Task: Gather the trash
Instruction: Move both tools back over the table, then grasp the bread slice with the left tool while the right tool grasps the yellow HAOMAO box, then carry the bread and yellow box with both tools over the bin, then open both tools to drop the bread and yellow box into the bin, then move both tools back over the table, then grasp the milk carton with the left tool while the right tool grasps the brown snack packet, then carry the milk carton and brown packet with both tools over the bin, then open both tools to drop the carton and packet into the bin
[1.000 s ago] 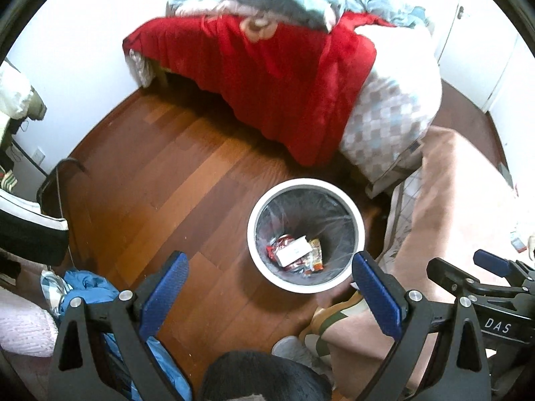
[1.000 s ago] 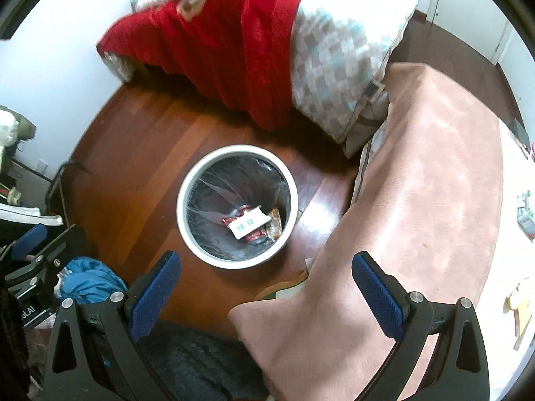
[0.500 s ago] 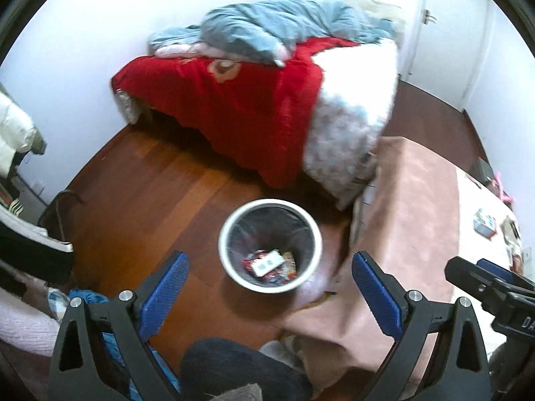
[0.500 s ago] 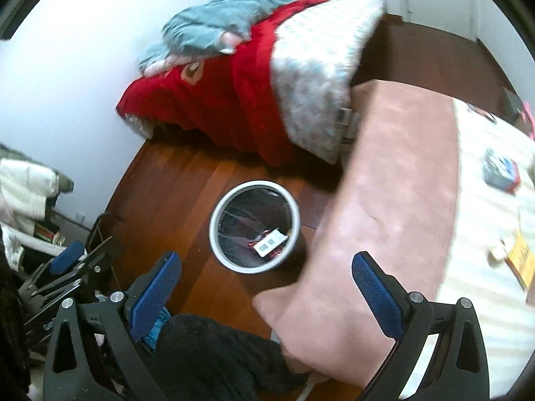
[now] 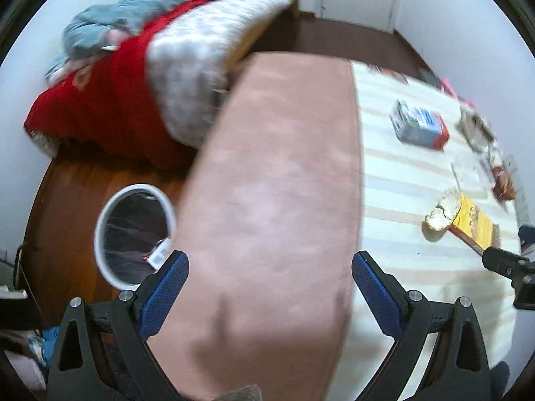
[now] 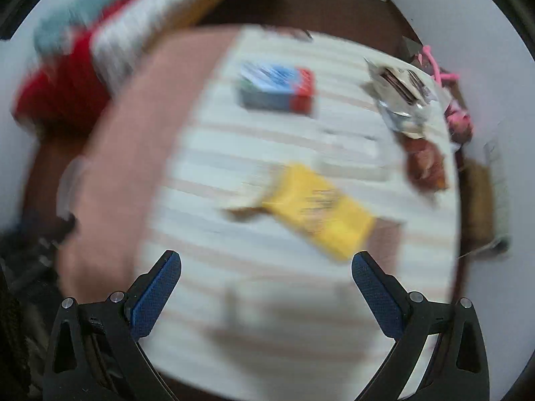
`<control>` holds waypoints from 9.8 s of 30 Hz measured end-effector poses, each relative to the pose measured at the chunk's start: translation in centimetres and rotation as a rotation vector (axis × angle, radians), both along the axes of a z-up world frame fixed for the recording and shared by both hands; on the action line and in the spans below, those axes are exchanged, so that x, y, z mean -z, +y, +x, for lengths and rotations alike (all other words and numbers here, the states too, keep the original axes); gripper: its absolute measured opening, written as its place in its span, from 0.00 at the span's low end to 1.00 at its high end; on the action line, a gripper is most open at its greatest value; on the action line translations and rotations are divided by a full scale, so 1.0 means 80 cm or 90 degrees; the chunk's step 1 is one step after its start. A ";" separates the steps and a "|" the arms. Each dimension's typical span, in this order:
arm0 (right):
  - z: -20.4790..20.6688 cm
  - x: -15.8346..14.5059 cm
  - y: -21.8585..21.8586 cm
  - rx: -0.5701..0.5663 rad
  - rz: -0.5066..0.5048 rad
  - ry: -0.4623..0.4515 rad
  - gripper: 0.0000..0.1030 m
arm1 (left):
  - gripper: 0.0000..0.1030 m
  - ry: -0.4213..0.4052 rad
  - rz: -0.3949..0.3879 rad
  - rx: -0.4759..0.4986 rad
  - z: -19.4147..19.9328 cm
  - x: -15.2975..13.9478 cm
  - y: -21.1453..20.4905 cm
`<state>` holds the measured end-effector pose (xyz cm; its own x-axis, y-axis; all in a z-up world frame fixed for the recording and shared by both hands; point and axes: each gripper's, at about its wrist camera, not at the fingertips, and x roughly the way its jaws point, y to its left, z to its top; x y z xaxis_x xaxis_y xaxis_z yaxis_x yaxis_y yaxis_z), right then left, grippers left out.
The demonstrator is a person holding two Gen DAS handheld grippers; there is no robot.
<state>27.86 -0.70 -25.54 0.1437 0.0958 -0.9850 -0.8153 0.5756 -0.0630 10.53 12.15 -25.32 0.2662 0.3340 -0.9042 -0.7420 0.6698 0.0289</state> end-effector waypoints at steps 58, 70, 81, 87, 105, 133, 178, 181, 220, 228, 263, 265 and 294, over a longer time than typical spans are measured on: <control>0.063 0.021 -0.129 0.232 0.077 0.005 0.59 | 0.20 -0.016 -0.040 0.170 0.145 0.017 -0.097; -0.029 -0.074 -0.068 0.174 0.206 0.006 0.59 | 0.20 -0.128 0.027 0.112 0.021 -0.101 -0.047; -0.170 -0.140 0.090 0.028 0.298 0.061 0.59 | 0.20 -0.187 0.070 -0.002 -0.141 -0.179 0.064; -0.249 -0.118 0.207 -0.047 0.289 0.116 0.59 | 0.20 -0.180 0.038 -0.090 -0.241 -0.160 0.156; -0.342 0.167 0.499 -0.122 0.032 0.219 0.58 | 0.42 -0.060 -0.321 -0.265 -0.332 0.139 0.400; -0.365 0.165 0.479 -0.174 0.005 0.117 1.00 | 0.97 0.040 -0.156 -0.350 -0.400 0.124 0.351; -0.127 -0.129 0.093 0.084 0.272 0.078 1.00 | 0.97 -0.074 0.015 -0.138 -0.143 -0.093 0.112; -0.031 -0.102 0.026 0.181 0.227 0.044 1.00 | 0.97 -0.068 -0.006 -0.084 -0.064 -0.072 0.089; 0.220 0.058 -0.102 0.380 0.125 0.118 0.39 | 0.68 0.084 -0.174 0.339 0.296 0.050 0.044; 0.221 0.060 -0.089 0.366 0.102 0.098 0.43 | 0.57 0.097 -0.072 0.409 0.286 0.054 0.002; -0.204 -0.090 0.106 0.071 0.282 0.159 0.27 | 0.49 -0.155 0.046 -0.045 -0.187 -0.144 0.099; -0.238 -0.092 0.144 0.038 0.283 0.171 0.27 | 0.49 -0.154 0.045 -0.072 -0.218 -0.144 0.121; -0.339 0.206 0.512 -0.087 0.026 0.259 0.34 | 0.92 -0.113 -0.380 -0.323 -0.331 0.176 0.442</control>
